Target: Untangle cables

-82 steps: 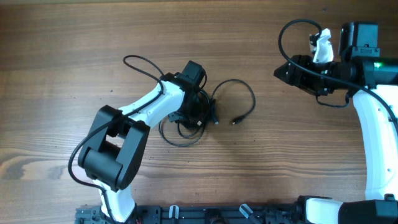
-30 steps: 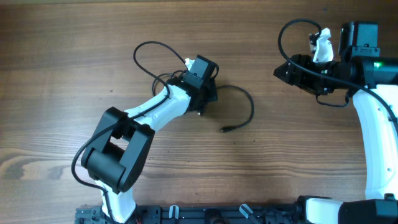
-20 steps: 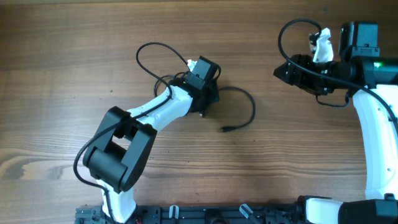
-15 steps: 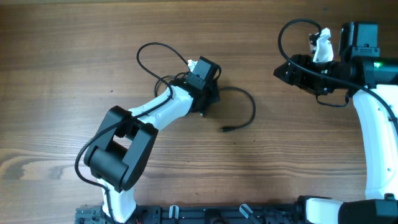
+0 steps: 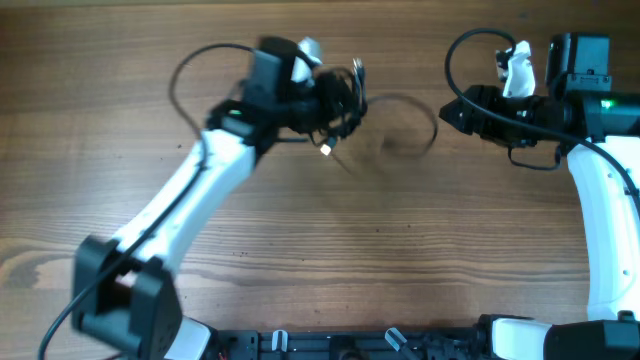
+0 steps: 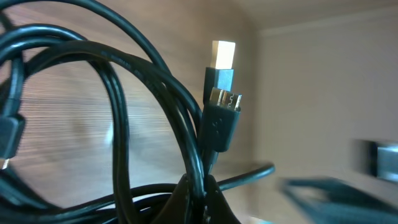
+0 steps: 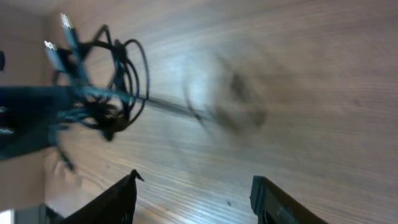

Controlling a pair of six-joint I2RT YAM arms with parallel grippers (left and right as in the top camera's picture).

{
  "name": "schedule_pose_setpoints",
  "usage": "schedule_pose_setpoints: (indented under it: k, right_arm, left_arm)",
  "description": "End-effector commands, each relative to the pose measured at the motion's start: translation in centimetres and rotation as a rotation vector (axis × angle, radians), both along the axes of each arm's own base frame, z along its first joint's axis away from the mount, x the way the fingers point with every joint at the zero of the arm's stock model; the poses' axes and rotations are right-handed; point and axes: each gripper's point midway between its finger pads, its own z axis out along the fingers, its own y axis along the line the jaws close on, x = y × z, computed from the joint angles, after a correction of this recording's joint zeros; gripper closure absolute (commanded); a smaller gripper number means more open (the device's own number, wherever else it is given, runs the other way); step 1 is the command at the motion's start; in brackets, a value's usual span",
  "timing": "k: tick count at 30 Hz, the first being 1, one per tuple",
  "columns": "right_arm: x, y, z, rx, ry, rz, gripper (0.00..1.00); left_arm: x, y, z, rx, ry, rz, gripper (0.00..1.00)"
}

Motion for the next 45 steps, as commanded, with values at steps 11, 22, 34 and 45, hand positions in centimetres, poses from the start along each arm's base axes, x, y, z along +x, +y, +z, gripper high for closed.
schedule_pose_setpoints:
  k: [11, 22, 34, 45]
  right_arm:
    - [-0.5, 6.5, 5.4, 0.234, -0.315, 0.414, 0.44]
    - [-0.7, 13.0, 3.7, 0.164, -0.245, 0.451, 0.45]
    - [3.0, 14.2, 0.6, 0.115, -0.113, 0.194, 0.85]
    - [-1.8, 11.5, -1.3, 0.037, 0.029, 0.297, 0.96]
  left_arm:
    - [-1.5, 0.6, 6.4, -0.402, 0.372, -0.001, 0.96]
    - [-1.8, -0.6, 7.6, -0.518, 0.605, 0.072, 0.96]
    - [-2.5, -1.9, 8.2, -0.528, 0.599, 0.034, 0.96]
    - [1.8, 5.6, 1.1, -0.100, 0.186, 0.202, 0.96]
